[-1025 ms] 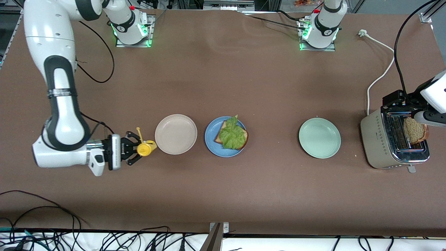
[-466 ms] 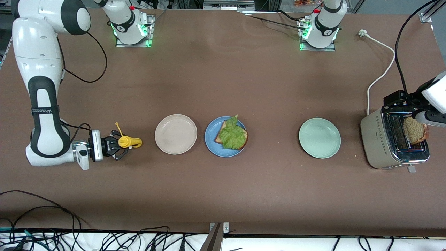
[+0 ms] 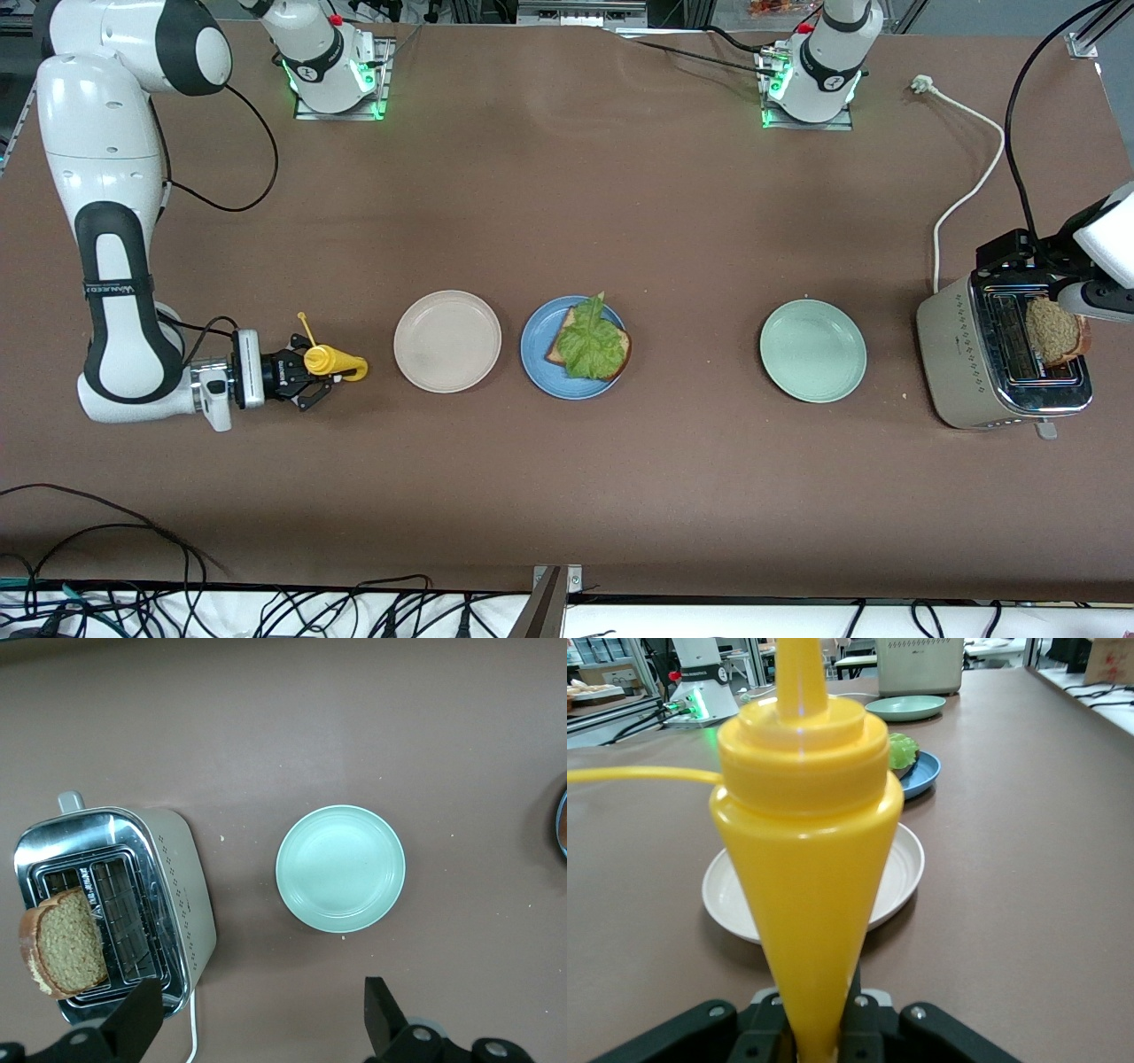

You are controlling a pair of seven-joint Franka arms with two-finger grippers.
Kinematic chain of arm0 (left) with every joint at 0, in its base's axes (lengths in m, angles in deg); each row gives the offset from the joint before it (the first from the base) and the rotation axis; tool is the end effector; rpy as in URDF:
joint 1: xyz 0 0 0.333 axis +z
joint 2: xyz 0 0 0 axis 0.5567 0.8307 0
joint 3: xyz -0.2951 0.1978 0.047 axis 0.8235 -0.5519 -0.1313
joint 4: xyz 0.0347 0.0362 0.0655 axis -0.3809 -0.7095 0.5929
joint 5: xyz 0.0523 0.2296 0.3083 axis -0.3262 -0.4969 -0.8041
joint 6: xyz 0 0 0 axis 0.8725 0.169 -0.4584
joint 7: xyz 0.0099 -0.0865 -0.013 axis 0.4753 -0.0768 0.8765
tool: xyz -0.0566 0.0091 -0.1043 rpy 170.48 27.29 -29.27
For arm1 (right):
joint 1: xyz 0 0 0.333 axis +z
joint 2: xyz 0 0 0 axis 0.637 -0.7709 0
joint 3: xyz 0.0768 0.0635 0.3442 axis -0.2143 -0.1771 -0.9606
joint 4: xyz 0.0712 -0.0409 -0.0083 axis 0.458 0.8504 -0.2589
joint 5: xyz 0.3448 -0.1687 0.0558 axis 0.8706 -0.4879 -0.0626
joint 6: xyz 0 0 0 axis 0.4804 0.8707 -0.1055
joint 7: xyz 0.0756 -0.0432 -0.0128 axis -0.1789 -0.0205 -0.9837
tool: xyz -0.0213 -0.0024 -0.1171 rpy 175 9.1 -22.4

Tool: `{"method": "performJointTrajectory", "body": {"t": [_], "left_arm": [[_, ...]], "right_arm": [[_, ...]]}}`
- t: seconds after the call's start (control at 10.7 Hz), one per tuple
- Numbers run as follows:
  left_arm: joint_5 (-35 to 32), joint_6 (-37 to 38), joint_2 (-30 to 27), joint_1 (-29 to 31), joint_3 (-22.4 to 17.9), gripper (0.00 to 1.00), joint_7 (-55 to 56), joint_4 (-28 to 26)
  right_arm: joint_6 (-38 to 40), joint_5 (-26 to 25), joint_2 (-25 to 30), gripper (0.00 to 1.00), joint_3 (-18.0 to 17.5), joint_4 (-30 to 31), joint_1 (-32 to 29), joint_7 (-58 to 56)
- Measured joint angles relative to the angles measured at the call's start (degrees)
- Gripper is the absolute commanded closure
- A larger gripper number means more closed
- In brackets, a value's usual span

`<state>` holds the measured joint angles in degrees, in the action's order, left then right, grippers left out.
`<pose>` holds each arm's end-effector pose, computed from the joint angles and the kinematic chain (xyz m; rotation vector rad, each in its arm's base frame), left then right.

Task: Make sandwich in blue plate with both arms
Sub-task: 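Set the mustard bottle upright and open the right gripper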

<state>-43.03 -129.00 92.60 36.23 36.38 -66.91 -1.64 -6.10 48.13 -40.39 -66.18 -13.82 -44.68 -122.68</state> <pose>0.6144 0.0281 0.5969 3.1188 -0.2647 -0.0292 0.7203 0.0111 0.1686 -1.3715 -1.6298 -0.7312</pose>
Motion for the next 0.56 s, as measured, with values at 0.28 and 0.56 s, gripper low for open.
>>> {"method": "performJointTrajectory", "body": {"t": [0.28, 0.56], "left_arm": [[0.0, 0.0, 0.0, 0.0, 0.0, 0.00, 0.0, 0.0], [0.0, 0.0, 0.0, 0.0, 0.0, 0.00, 0.0, 0.0]], "right_arm": [[-2.7, 1.1, -1.7, 0.15, 0.0, 0.0, 0.0, -4.5], [-3.9, 1.3, -2.4, 0.00, 0.0, 0.0, 0.0, -5.5]]}}
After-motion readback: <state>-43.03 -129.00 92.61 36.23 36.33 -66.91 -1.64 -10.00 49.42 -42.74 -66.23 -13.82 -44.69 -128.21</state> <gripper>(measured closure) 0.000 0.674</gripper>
